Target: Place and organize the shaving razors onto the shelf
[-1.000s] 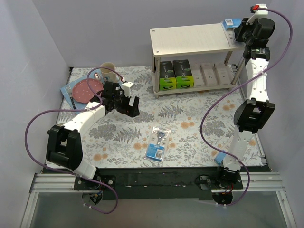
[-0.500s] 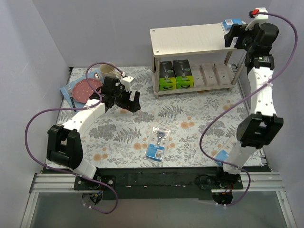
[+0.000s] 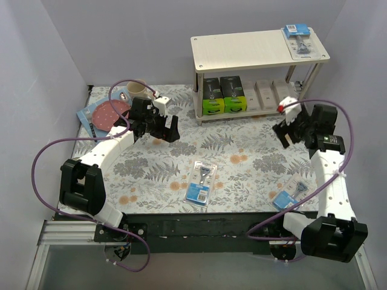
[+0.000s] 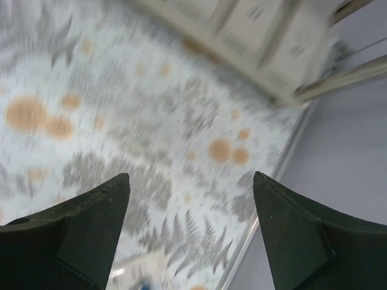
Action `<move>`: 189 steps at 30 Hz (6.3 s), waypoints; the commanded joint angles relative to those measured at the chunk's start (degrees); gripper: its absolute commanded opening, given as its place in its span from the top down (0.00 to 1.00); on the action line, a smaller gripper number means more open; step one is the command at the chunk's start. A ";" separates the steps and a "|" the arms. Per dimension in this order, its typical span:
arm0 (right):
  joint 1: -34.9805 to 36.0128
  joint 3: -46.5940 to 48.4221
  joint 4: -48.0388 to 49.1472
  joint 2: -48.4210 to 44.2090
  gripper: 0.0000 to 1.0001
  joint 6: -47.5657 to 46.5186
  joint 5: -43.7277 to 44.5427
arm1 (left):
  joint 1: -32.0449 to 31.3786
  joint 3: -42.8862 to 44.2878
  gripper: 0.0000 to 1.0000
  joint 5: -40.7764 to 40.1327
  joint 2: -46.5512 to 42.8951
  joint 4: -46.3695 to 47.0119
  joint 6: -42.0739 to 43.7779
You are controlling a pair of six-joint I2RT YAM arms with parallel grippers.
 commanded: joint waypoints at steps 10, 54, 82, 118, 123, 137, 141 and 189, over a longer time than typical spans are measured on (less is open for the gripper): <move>-1.41 -18.79 -23.12 -4.78 0.06 4.53 17.53 | -0.20 0.24 0.02 -0.75 -0.64 -0.80 0.46; -5.11 -23.09 -41.15 -0.74 0.15 -87.07 26.78 | -5.91 11.92 0.02 -6.55 10.43 -11.87 9.69; -1.69 -28.39 -16.18 10.32 0.18 -76.37 9.75 | -9.25 12.89 0.02 -7.87 11.92 -11.79 9.86; 4.47 3.63 -13.11 34.35 0.45 -4.17 -0.22 | -9.87 4.10 0.02 -8.40 3.14 -6.42 9.16; 4.47 -0.07 -10.12 33.63 0.46 -8.32 2.78 | -9.87 2.96 0.02 -7.96 2.43 -6.07 8.81; 4.56 -4.55 -1.85 37.32 0.60 -15.35 4.37 | -9.87 3.14 0.02 -8.40 3.05 -6.25 9.16; 4.65 -2.81 -5.35 36.19 0.84 -17.02 1.14 | -9.87 2.96 0.02 -8.57 2.61 -6.25 9.16; 12.03 64.96 9.75 52.87 0.99 46.70 4.72 | -9.86 1.99 0.02 -7.52 2.08 -4.05 8.55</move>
